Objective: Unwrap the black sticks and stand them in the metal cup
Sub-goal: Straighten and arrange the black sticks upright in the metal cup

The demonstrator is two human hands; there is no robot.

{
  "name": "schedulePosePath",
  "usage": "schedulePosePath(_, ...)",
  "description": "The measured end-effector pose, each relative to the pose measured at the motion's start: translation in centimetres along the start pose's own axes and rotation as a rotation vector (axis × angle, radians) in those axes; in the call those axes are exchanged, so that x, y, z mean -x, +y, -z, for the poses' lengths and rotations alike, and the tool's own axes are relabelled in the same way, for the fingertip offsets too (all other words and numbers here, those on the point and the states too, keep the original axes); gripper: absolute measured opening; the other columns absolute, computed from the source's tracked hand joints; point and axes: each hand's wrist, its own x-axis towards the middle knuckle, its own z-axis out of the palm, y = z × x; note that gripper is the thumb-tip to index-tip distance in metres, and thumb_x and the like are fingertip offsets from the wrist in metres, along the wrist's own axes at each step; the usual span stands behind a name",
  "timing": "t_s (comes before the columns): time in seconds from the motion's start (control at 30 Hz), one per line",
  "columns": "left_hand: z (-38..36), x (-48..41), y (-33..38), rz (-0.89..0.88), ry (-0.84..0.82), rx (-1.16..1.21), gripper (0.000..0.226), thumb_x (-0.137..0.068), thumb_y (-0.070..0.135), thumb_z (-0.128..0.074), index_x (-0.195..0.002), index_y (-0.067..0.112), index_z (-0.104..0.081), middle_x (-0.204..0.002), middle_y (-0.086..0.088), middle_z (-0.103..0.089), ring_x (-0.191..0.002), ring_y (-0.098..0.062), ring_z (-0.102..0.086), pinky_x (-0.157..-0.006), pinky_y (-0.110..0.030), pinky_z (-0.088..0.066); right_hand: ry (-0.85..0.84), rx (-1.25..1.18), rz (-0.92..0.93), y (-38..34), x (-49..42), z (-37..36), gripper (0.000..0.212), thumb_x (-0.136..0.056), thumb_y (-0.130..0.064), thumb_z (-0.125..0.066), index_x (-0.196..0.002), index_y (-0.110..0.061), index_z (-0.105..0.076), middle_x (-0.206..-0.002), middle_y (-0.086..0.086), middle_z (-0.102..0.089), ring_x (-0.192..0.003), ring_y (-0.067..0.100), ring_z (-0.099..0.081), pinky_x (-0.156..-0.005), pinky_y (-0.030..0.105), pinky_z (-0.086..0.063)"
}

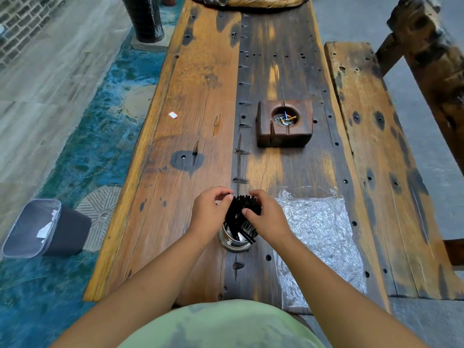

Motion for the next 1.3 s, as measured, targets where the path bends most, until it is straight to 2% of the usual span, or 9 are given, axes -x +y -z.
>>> schedulePosePath(0.17, 1.8, 0.3, 2.9, -0.107, 0.031, 0.022, 0.015, -0.093, 0.021, -0.062, -0.098, 0.028, -0.074, -0.101, 0.013, -0.068, -0.096, -0.002, -0.063, -0.086, -0.025, -0.051, 0.084, 0.050, 0.098, -1.1, 1.4, 1.6, 0.053, -0.093, -0.029, -0.065, -0.142, -0.021, -0.047, -0.139, -0.004, -0.051, -0.130, 0.009, -0.048, -0.104, 0.023, -0.036)
schedulePosePath(0.27, 3.3, 0.9, 5.4, -0.187, 0.055, 0.040, 0.015, -0.092, 0.017, -0.064, -0.095, 0.028, -0.074, -0.095, 0.009, -0.064, -0.087, 0.001, -0.060, -0.077, -0.010, -0.045, 0.197, 0.001, 0.181, -2.5, 2.8, 2.4, 0.041, -0.094, -0.023, -0.063, -0.134, -0.022, -0.055, -0.129, -0.010, -0.056, -0.121, 0.003, -0.050, -0.101, 0.019, -0.038)
schedulePosePath(0.37, 4.9, 1.8, 7.8, -0.247, 0.104, 0.101, 0.016, -0.092, 0.012, -0.064, -0.094, 0.024, -0.074, -0.093, 0.003, -0.067, -0.085, -0.001, -0.061, -0.075, -0.010, -0.045, 0.249, -0.183, 0.190, -4.1, 4.6, 2.7, 0.020, -0.094, -0.015, -0.063, -0.112, -0.021, -0.066, -0.105, -0.011, -0.068, -0.098, -0.001, -0.062, -0.086, 0.013, -0.047)
schedulePosePath(0.47, 6.4, 2.8, 10.0, -0.252, 0.150, 0.237, 0.015, -0.093, 0.012, -0.064, -0.096, 0.020, -0.075, -0.091, 0.000, -0.068, -0.085, -0.009, -0.065, -0.079, -0.025, -0.054, 0.111, -0.463, 0.091, -5.4, 6.0, 2.5, 0.011, -0.096, -0.011, -0.062, -0.095, -0.016, -0.072, -0.086, 0.000, -0.075, -0.079, 0.008, -0.069, -0.073, 0.018, -0.053)
schedulePosePath(0.63, 7.5, 4.6, 12.6, -0.252, 0.159, 0.403, 0.016, -0.093, 0.010, -0.063, -0.096, 0.020, -0.076, -0.090, -0.003, -0.072, -0.081, -0.017, -0.069, -0.077, -0.032, -0.058, -0.190, -0.958, -0.084, -7.6, 6.1, 2.2, 0.036, -0.094, -0.036, -0.055, -0.110, -0.007, -0.069, -0.094, 0.013, -0.076, -0.083, 0.022, -0.072, -0.074, 0.033, -0.058)
schedulePosePath(0.73, 7.3, 5.5, 12.1, -0.173, 0.128, 0.528, 0.018, -0.093, 0.009, -0.062, -0.098, 0.018, -0.077, -0.088, -0.005, -0.075, -0.081, -0.017, -0.071, -0.077, -0.030, -0.058, -0.140, -1.164, -0.118, -9.1, 5.9, 2.8, 0.036, -0.103, -0.034, -0.048, -0.110, -0.004, -0.066, -0.090, 0.016, -0.073, -0.077, 0.023, -0.070, -0.068, 0.032, -0.058)
schedulePosePath(0.83, 6.9, 5.9, 10.7, -0.015, 0.099, 0.729, 0.019, -0.092, 0.008, -0.061, -0.097, 0.015, -0.078, -0.085, -0.008, -0.074, -0.084, -0.022, -0.069, -0.079, -0.036, -0.057, -0.006, -1.199, -0.135, -9.7, 5.7, 3.4, 0.033, -0.105, -0.029, -0.044, -0.102, -0.003, -0.064, -0.078, 0.010, -0.071, -0.067, 0.020, -0.068, -0.061, 0.028, -0.057)
schedulePosePath(0.93, 6.8, 6.1, 9.6, 0.116, 0.083, 0.893, 0.017, -0.087, 0.009, -0.063, -0.097, 0.010, -0.077, -0.080, -0.009, -0.072, -0.077, -0.018, -0.068, -0.072, -0.031, -0.057, 0.042, -1.274, -0.150, -9.7, 5.6, 4.2, 0.029, -0.105, -0.025, -0.044, -0.098, -0.005, -0.064, -0.075, 0.009, -0.068, -0.064, 0.018, -0.066, -0.059, 0.027, -0.058)
schedulePosePath(1.3, 8.1, 6.8, 5.8, 0.373, 0.068, 1.054, 0.020, -0.084, 0.007, -0.062, -0.101, 0.005, -0.074, -0.087, -0.007, -0.073, -0.068, -0.013, -0.062, -0.061, -0.024, -0.058, 0.209, -1.223, -0.157, -7.5, 5.0, 6.2, 0.021, -0.103, -0.019, -0.051, -0.095, -0.007, -0.068, -0.075, 0.005, -0.067, -0.070, 0.016, -0.066, -0.067, 0.025, -0.061)
